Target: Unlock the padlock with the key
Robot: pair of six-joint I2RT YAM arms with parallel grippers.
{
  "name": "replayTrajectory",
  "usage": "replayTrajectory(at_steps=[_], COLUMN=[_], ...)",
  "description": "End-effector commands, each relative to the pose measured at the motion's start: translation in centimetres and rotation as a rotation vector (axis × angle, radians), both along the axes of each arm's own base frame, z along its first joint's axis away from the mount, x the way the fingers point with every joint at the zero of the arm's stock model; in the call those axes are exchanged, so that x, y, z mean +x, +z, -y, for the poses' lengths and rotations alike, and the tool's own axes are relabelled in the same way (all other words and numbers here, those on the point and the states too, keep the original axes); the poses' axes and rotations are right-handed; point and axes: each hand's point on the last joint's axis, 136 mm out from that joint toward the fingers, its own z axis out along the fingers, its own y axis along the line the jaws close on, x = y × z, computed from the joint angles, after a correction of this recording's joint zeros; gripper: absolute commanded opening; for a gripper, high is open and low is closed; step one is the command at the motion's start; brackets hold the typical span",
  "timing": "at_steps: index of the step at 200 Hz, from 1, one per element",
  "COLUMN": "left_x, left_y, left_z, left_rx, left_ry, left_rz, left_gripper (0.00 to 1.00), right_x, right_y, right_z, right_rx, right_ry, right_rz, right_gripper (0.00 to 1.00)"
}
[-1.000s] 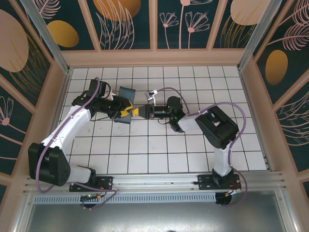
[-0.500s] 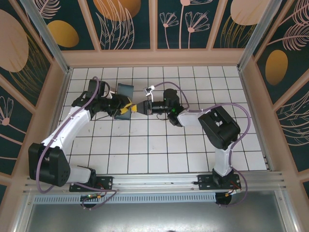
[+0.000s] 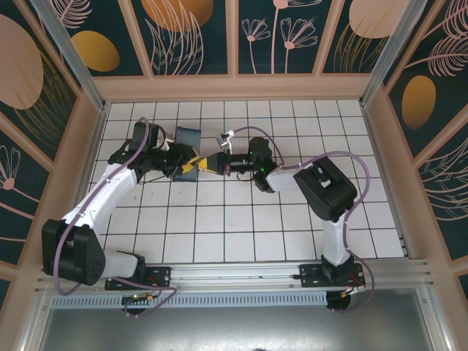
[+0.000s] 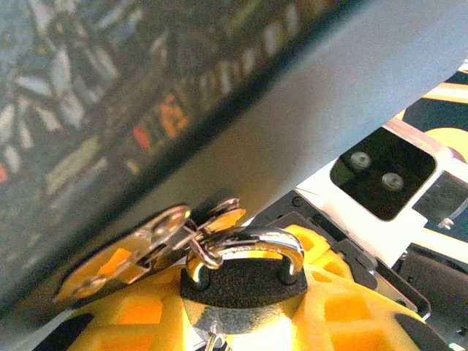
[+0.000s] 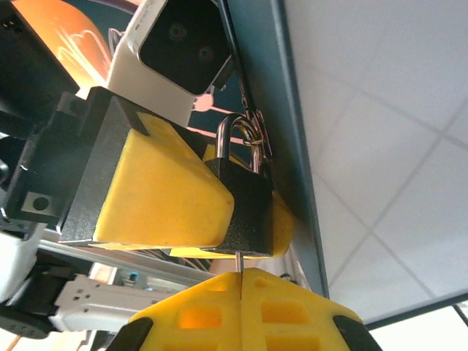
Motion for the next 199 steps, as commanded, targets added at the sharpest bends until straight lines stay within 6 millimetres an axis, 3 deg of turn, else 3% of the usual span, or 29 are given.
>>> replayTrajectory(at_steps=[1,40,71,94,111,139,150,166,199], left_x=[-3.2,-3.3,-2.9,-2.6,-2.8,-2.7,-2.4,-1.8,-1.0], left_y=[2.0,2.1,2.2,2.3,2.1,2.0,2.0,2.2,2.6], left_z=[2.9,2.7,2.2,1.8,1.9,1.4,0.8,-0.4,-1.3], left_rx=[-0.107,-0.101,-0.105,-0.11,-0.12,-0.115,-0.112,-0.11,-0.117], left_ry=[-0.181,-0.175,-0.144,-0.135,-0.135,-0.095,-0.062,-0.014,0.029], left_rz=[0.018,0.018,0.017,0.021,0.015,0.009,0.007,0.012,0.027], left_gripper=[0.12,0.12,0.12,0.12,0.12,0.11,0.11,0.11,0.1], right_x=[2.2,4.1,2.7,2.4,1.7,2.3,2.0,1.7,1.0], right_y=[2.8,2.7,4.2,3.2,4.4,6.2,6.7,6.4,4.7], right_z=[-0.4,-0.1,0.5,0.1,0.1,0.5,0.9,1.8,2.9], right_rx=[-0.054,-0.219,-0.173,-0.303,-0.205,-0.098,-0.059,-0.056,-0.094], right_ry=[-0.138,-0.239,-0.193,-0.216,-0.195,-0.214,-0.189,-0.177,-0.184], right_rz=[0.227,0.426,0.535,0.647,0.613,0.53,0.489,0.443,0.384], right_gripper=[0.0,0.0,0.0,0.0,0.0,0.0,0.1,0.19,0.25])
